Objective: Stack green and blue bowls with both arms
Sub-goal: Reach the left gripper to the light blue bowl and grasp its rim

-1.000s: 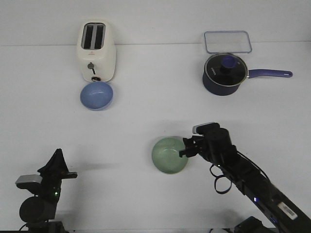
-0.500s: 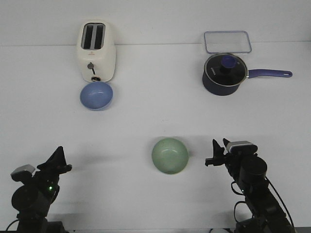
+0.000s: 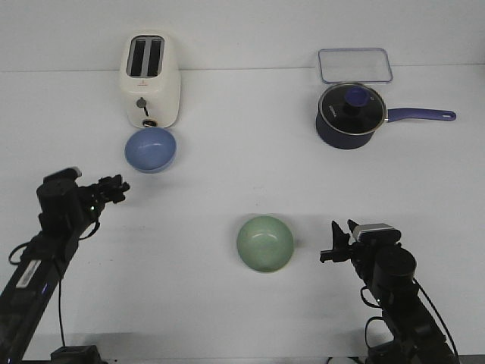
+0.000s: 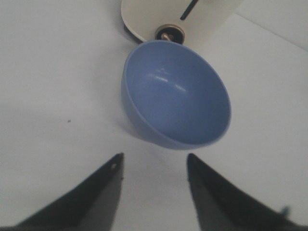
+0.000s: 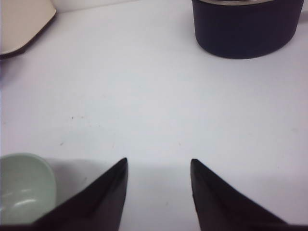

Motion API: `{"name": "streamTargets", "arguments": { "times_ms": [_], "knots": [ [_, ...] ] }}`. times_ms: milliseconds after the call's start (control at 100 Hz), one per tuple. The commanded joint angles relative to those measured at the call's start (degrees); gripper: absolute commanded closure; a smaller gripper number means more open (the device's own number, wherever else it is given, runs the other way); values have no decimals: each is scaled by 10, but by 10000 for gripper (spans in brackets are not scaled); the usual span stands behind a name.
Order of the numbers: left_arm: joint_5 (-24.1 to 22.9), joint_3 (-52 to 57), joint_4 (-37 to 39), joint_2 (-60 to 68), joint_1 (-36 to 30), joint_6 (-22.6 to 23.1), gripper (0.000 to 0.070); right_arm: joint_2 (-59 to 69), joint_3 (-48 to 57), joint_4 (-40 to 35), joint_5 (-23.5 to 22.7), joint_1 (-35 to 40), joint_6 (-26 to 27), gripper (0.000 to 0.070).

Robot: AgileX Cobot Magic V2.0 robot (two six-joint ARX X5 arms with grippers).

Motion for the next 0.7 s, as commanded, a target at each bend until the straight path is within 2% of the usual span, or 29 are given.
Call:
{"name": "streamTargets", "arguments": {
  "times_ms": [0,60,420,520,550,600,690],
  "knots": [
    [2,41,6,63,0,14,218,2,2,3,0,1,-3,435],
    [2,75,6,112,0,14,184,2,2,3,0,1,-3,435],
    [3,224,5,331,0,12,186,2,2,3,0,1,-5,435],
    [3,244,6,363,0,10,215,2,2,2,0,1,-5,435],
    [3,247,5,369,0,10,255,2,2,2,0,1,-5,435],
    [3,249,5,375,-2,10,369,2,2,2,0,1,-5,435],
    [3,249,3,374,-4,10,658,2,2,1,0,1,-5,435]
  ]
}}
